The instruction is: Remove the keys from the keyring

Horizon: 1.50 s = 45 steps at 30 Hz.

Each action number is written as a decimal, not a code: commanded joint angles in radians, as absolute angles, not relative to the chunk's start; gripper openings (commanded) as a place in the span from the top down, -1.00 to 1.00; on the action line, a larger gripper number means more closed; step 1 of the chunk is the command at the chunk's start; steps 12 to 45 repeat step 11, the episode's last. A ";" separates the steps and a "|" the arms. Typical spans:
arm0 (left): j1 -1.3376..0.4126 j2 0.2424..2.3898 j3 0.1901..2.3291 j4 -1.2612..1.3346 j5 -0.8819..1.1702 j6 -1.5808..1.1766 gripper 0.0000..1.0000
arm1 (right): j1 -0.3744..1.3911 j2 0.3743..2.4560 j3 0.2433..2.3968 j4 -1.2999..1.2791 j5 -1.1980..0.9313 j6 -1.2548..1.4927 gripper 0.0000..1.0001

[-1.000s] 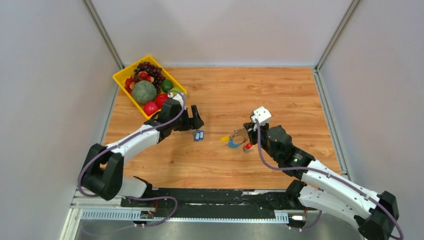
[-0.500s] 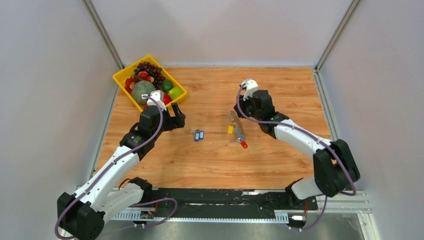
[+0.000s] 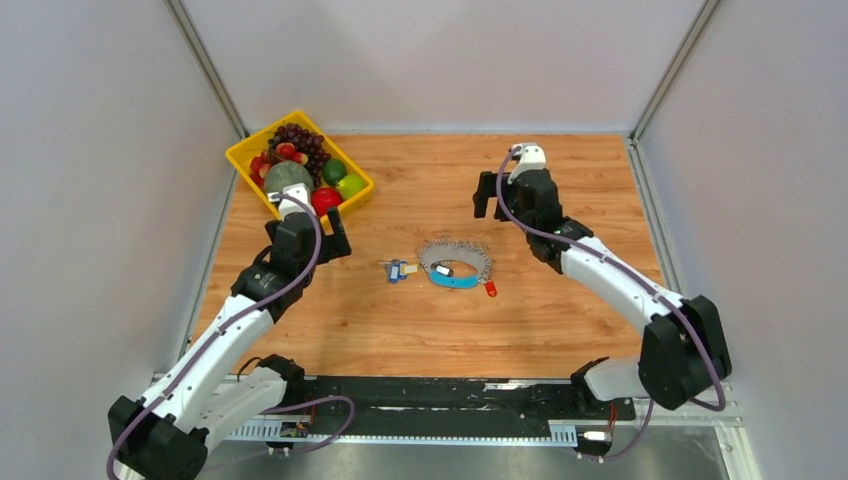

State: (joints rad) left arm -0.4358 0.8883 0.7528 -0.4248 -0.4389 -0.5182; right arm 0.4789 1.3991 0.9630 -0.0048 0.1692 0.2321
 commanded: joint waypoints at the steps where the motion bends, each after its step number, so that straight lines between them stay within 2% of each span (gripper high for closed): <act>1: -0.431 0.825 0.844 -0.491 -0.468 -0.483 -1.00 | 0.474 1.235 0.995 -0.100 0.216 0.292 -1.00; 6: -0.431 0.720 0.876 -0.527 -0.592 -0.499 -1.00 | 0.474 1.023 0.894 -0.013 0.195 0.292 -0.99; 11: -0.431 0.618 0.857 -0.522 -0.595 -0.491 -1.00 | 0.474 0.947 0.838 0.029 0.255 0.346 -0.99; 45: -0.431 0.618 0.857 -0.522 -0.595 -0.491 -1.00 | 0.474 0.947 0.838 0.029 0.255 0.346 -0.99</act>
